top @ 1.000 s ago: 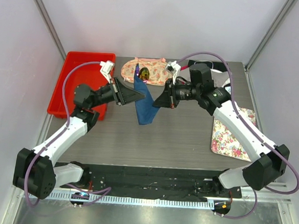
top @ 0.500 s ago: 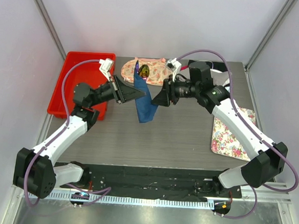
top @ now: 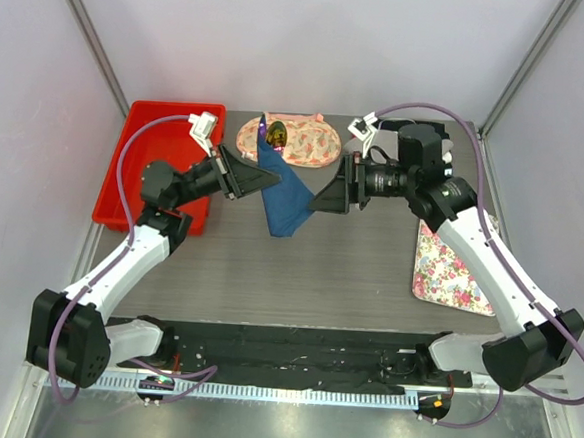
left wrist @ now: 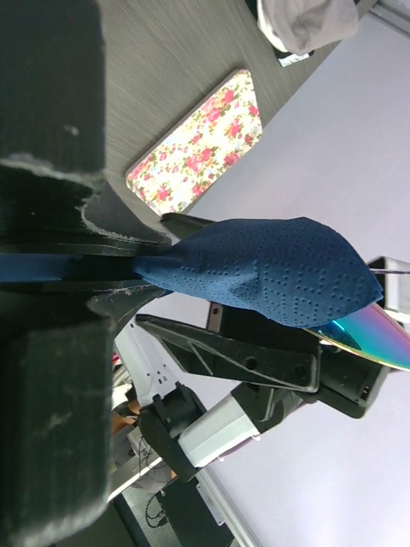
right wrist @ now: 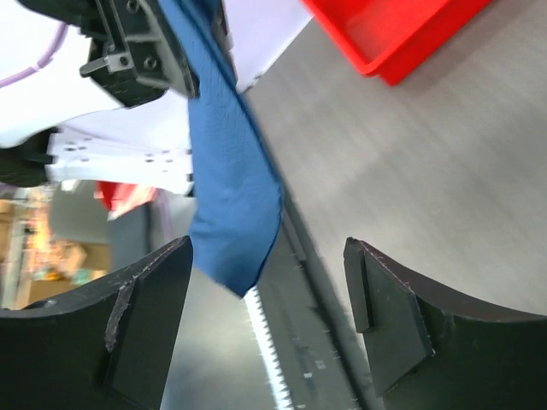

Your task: Place the utensils on the paper napkin and roll it up

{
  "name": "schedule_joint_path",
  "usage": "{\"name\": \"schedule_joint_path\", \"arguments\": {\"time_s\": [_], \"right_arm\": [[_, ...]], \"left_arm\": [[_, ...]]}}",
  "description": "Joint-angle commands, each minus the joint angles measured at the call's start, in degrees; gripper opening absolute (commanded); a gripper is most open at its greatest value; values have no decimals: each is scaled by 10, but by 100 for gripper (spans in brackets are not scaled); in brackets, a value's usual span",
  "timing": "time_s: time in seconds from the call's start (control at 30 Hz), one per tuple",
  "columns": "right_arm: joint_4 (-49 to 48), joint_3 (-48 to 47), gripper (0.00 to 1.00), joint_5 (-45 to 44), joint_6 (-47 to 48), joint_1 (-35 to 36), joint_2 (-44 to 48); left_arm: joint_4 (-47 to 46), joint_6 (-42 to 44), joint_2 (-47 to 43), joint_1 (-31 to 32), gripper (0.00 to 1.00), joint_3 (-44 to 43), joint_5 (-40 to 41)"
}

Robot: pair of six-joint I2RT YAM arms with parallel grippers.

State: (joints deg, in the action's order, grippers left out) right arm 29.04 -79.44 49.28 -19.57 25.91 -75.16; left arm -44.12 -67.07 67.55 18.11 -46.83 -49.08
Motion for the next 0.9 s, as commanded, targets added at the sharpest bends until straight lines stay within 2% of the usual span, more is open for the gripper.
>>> {"name": "schedule_joint_path", "arguments": {"time_s": [0.0,0.2,0.4,0.53,0.63,0.7,0.87], "right_arm": [[-63,32,80,61,-85,5,17],[-94,50,79,49,-125,26,19],[-184,67,77,42,-205,43,5],[-240,93,72,53,-253,58,4],[-244,104,68,56,-244,68,5],[-233,111,62,56,-232,68,4],[-232,115,33,56,-188,69,3]], "left_arm": [[-35,6,-2,-11,0,-33,18],[-31,7,-3,-12,0,-34,22],[-28,10,-4,-12,0,-33,27],[-24,12,-6,-12,0,-34,31],[-17,5,-5,-16,0,-33,37],[-19,-1,-7,-17,0,-33,37],[-19,-16,-8,-17,0,-31,37]]}}
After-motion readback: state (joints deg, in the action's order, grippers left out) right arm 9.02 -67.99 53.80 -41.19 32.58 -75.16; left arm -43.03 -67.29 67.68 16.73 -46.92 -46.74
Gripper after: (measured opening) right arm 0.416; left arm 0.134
